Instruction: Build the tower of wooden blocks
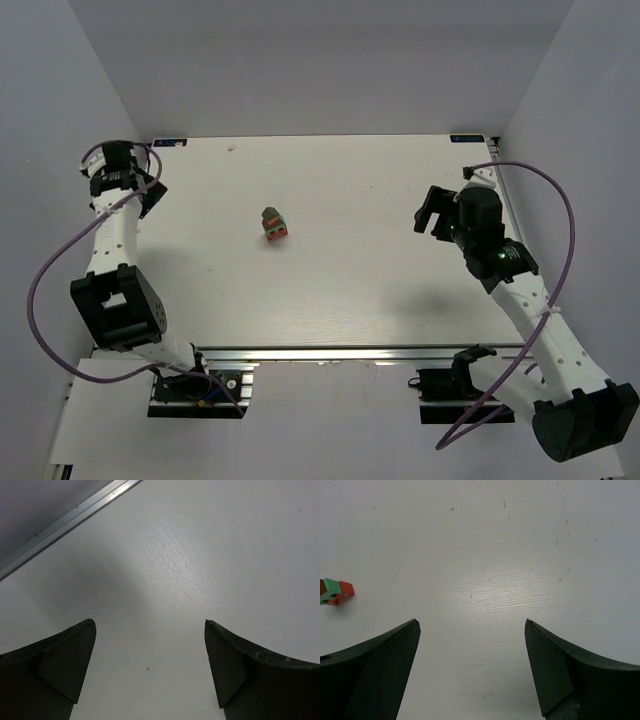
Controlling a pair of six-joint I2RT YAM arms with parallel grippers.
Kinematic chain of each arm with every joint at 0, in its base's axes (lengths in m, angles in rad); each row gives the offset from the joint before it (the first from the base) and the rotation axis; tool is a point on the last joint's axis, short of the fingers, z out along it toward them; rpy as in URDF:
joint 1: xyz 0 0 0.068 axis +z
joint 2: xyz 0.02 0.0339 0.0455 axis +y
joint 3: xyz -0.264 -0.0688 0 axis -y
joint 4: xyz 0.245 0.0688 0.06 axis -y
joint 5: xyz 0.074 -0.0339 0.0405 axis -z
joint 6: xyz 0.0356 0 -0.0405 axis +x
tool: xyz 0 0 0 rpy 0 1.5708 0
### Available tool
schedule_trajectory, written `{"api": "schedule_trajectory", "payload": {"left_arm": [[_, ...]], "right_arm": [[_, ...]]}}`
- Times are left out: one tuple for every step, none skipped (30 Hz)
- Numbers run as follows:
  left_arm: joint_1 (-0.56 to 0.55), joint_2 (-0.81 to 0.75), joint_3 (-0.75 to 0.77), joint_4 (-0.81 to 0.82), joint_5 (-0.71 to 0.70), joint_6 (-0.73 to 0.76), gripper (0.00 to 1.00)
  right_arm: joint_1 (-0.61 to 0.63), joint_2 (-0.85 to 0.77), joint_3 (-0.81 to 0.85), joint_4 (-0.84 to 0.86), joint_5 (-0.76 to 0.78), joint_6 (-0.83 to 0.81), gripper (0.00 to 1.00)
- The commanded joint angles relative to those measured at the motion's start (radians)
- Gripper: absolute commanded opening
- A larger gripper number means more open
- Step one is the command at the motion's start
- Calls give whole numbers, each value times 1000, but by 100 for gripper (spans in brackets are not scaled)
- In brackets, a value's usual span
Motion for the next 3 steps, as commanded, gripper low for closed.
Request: {"api": "schedule_trajectory", "payload": {"left_arm": [[0, -168, -52, 55, 48, -54, 98], [0, -180, -58, 60, 48, -46, 98], [0, -197, -63, 58, 45, -38, 98]], "right_arm": [[-2, -44, -15, 23, 73, 27, 89], [-2, -50, -18, 24, 72, 16, 89], [-2, -50, -19, 16, 78, 13, 89]]}}
